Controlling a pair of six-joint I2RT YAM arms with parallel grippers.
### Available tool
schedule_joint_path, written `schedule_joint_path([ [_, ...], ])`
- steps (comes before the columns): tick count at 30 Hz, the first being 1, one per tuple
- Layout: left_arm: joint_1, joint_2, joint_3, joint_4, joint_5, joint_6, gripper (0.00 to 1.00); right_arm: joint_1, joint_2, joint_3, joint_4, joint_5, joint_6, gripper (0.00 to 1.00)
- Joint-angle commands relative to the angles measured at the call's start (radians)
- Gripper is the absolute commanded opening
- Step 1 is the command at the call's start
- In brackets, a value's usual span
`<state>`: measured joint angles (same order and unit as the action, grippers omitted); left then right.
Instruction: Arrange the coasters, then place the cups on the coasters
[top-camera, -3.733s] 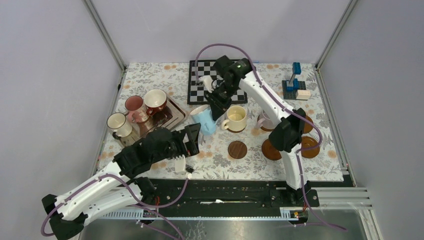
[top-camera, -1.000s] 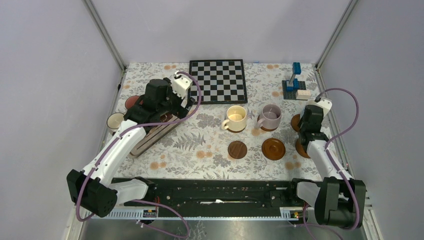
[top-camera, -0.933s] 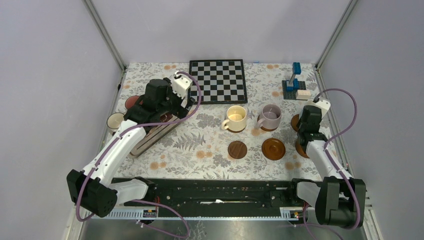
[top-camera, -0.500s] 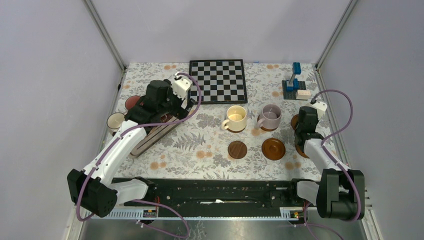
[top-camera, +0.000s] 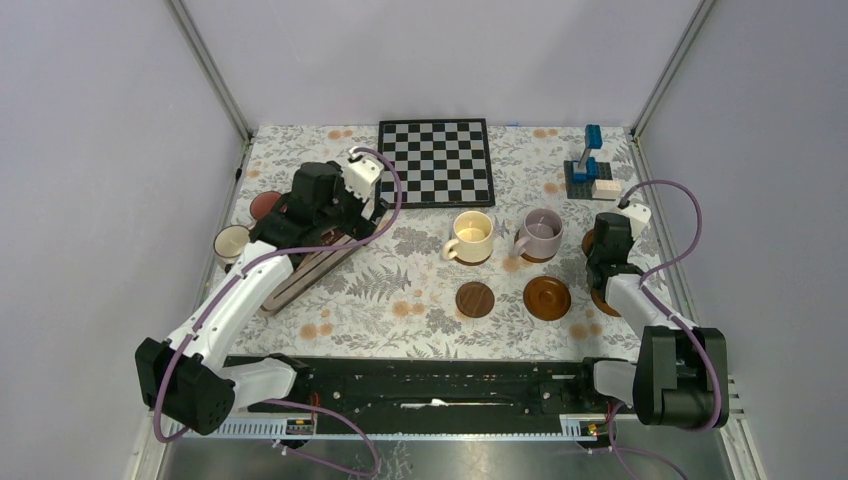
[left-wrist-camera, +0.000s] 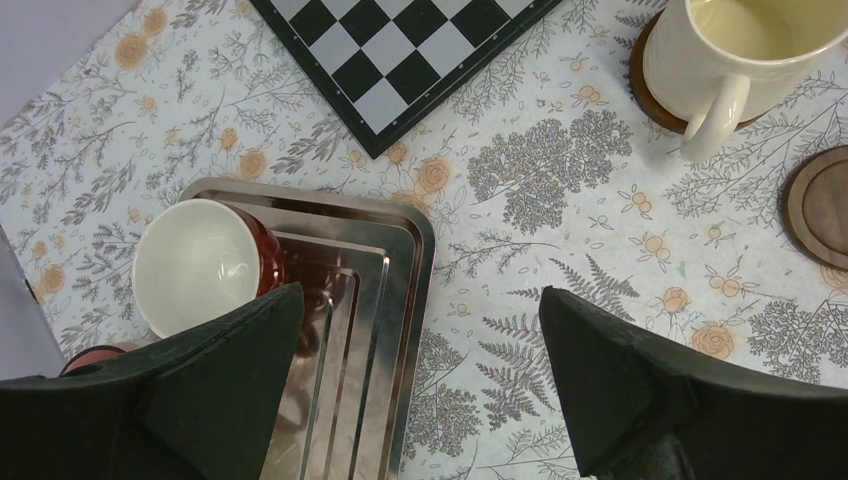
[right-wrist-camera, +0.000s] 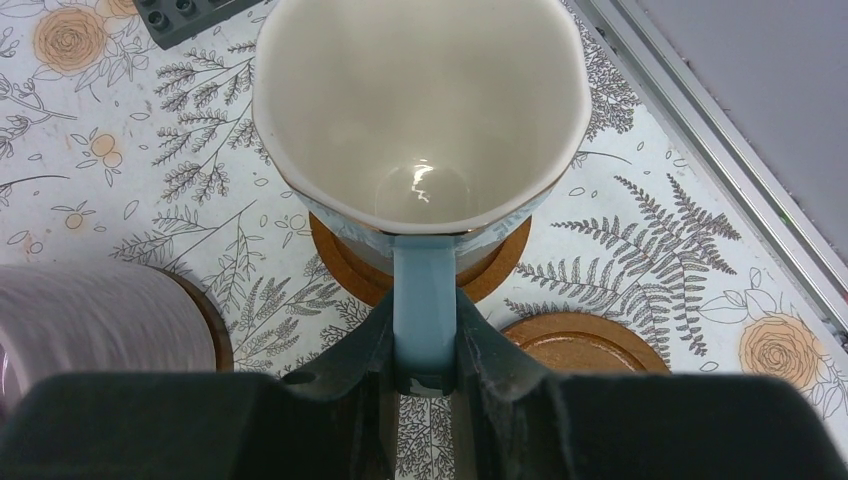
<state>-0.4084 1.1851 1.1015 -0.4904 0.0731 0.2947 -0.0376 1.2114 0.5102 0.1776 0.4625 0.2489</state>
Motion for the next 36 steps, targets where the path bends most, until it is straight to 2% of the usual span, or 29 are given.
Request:
schedule_joint_path([
  [1, 0.008, -0.033, -0.005, 0.058, 0.017, 0.005, 0.99, 0.01, 0.003, 0.027, 0.089, 0.052, 0.026, 0.1],
  [8, 0.008, -0.035, 0.003, 0.05, 0.013, 0.017, 0.99, 0.01, -0.014, 0.02, 0.066, 0.037, 0.033, 0.23],
  [14, 0.01, -0.037, 0.006, 0.05, 0.001, 0.016, 0.99, 0.01, -0.027, 0.02, 0.033, 0.031, 0.043, 0.39],
  [18, 0.011, -0.037, 0.015, 0.048, -0.002, 0.017, 0.99, 0.01, -0.034, 0.024, 0.0, 0.018, 0.048, 0.57],
  [24, 0.013, -0.025, 0.029, 0.029, 0.011, 0.011, 0.99, 0.011, -0.068, 0.031, -0.059, -0.009, 0.044, 0.74],
  [30, 0.014, 0.003, 0.063, -0.005, 0.03, -0.011, 0.99, 0.01, -0.157, 0.045, -0.146, -0.082, 0.023, 0.84],
  [36, 0.018, 0.053, 0.127, -0.07, 0.087, -0.051, 0.99, 0.01, -0.246, 0.091, -0.268, -0.179, -0.029, 0.9],
])
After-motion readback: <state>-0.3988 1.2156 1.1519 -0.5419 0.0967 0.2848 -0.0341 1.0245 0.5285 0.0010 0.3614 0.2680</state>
